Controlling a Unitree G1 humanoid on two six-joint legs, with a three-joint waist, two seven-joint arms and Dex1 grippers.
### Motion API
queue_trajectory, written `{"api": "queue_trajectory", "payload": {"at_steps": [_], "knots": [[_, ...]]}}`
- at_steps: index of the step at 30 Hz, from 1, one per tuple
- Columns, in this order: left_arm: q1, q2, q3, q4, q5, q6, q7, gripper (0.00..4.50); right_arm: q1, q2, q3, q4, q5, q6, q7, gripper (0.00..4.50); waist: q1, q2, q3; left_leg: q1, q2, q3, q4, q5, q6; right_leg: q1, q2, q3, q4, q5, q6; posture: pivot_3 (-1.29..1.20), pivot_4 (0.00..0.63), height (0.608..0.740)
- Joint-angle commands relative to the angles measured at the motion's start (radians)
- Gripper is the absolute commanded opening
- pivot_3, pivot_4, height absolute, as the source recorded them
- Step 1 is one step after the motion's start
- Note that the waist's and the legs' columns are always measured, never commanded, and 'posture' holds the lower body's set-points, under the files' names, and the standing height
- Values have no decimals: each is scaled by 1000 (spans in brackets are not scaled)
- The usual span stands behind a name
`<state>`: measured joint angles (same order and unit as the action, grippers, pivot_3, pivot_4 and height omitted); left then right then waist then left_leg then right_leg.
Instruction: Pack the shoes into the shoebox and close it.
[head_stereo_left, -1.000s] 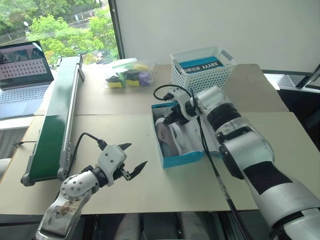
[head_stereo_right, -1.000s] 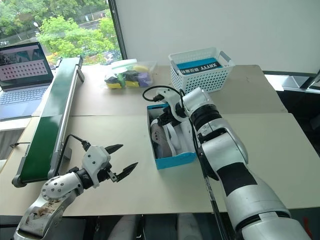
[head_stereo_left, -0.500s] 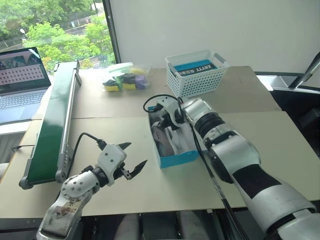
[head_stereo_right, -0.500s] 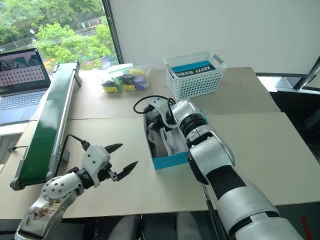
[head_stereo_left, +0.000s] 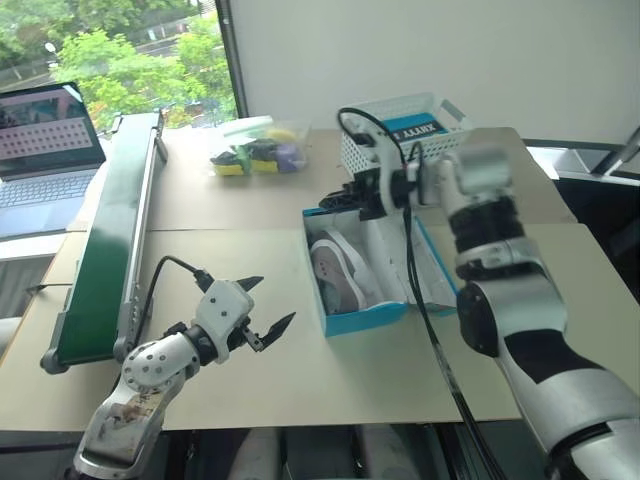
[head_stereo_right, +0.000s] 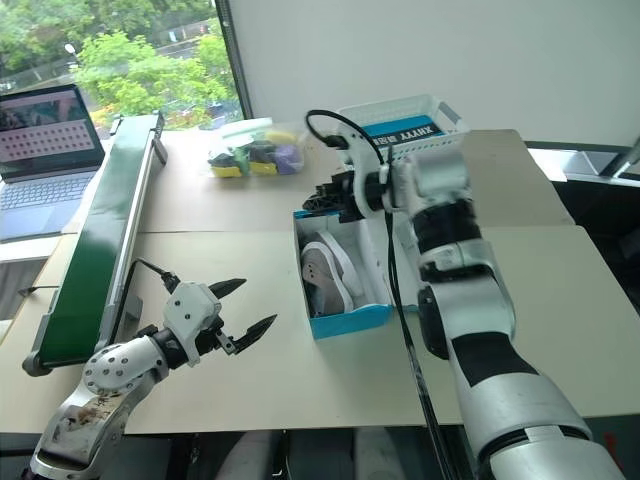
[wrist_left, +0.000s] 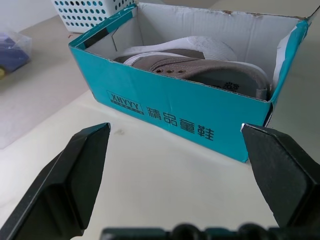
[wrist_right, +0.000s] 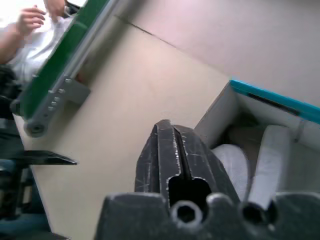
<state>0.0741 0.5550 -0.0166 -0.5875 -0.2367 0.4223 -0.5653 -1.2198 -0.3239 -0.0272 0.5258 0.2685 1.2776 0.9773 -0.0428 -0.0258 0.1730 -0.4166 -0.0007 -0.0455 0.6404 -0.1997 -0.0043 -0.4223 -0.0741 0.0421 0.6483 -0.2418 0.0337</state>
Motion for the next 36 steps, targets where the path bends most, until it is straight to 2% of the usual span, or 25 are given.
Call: {"api": "queue_trajectory", "payload": {"at_steps": [1, 4, 7, 10, 12, 14, 17, 19, 22, 25, 29, 30, 36], "knots": [[-11, 13, 24, -6, -16, -7, -18, 4500, 184, -213, -29, -463, 264, 105, 225, 19, 21, 0, 0, 0, 0, 0, 0, 0, 0, 0, 0, -1, 0, 0, 0, 0, 150, 739], [-18, 17, 29, 15, -20, -17, -35, 4500, 438, -442, -46, -756, 449, 73, 429, 19, 43, 0, 0, -5, -2, -3, 3, 0, 1, 0, -2, -5, -3, -2, 3, 0, 150, 739], [-36, 15, 16, 41, -16, -29, -54, 4500, 679, -630, -47, -916, 523, 5, 548, 19, 39, 0, 0, -4, -2, -2, 5, -1, 2, 2, -2, -4, -3, -2, 4, 0, 150, 739], [-55, 9, 2, 51, -15, -32, -64, 4500, 880, -738, 41, -976, 412, -149, 520, 19, 23, 0, 0, 3, 0, 3, 5, -1, 2, 7, 0, -1, -2, -2, 3, 0, 150, 739], [-66, 5, -9, 57, -11, -33, -69, 4500, 989, -755, 140, -975, 281, -241, 400, 19, 20, -1, 0, 12, 2, 4, 5, -1, 2, 16, 1, -1, -4, -7, 10, 0, 150, 739], [-76, 3, -16, 59, -11, -30, -73, 4500, 1018, -646, 174, -892, 198, -231, 196, 19, 18, -4, -2, 17, 3, 5, 5, -1, 2, 20, 1, -1, -5, -9, 11, 0, 150, 739], [-75, 8, -10, 58, -17, -28, -84, 4500, 999, -433, 108, -795, 149, -133, -78, 19, 12, -3, -1, 17, 4, 7, 6, -1, 1, 19, 2, 2, -4, -7, 10, 0, 150, 739], [-72, 12, -9, 57, -19, -29, -91, 4500, 1038, -343, 76, -795, 108, -125, -212, 19, 15, -4, -1, 17, 3, 7, 5, -1, 2, 18, 1, 4, -3, -7, 10, 0, 150, 739], [-74, 12, -13, 59, -21, -26, -100, 4500, 1081, -156, -76, -766, 65, -140, -446, 19, 28, -5, -2, 14, 1, 4, 4, -1, 2, 16, 1, 3, -2, -4, 5, 0, 150, 739], [-84, 11, -17, 67, -22, -25, -109, 4500, 1093, -11, -242, -737, 67, -146, -599, 19, 30, -6, -3, 13, 0, 3, 4, -1, 1, 18, -1, 2, -3, -3, 5, 0, 150, 739], [-113, 11, -22, 87, -23, -24, -126, 4500, 1117, 95, -349, -710, 49, -211, -741, 19, 37, -6, -4, 16, -1, 3, 5, -1, 2, 21, -2, 1, -6, -3, 9, 0, 150, 739], [-118, 12, -22, 90, -24, -24, -130, 4500, 1120, 112, -363, -705, 48, -225, -763, 19, 37, -6, -4, 17, -1, 3, 5, -1, 2, 23, -2, 1, -7, -6, 13, 0, 150, 739], [-136, 18, -17, 107, -23, -27, -150, 4500, 1138, 134, -373, -651, 36, -363, -838, 19, 38, -6, -5, 26, 0, 3, 5, -1, 1, 34, -2, 1, -10, -7, 15, 0, 150, 739]]}}
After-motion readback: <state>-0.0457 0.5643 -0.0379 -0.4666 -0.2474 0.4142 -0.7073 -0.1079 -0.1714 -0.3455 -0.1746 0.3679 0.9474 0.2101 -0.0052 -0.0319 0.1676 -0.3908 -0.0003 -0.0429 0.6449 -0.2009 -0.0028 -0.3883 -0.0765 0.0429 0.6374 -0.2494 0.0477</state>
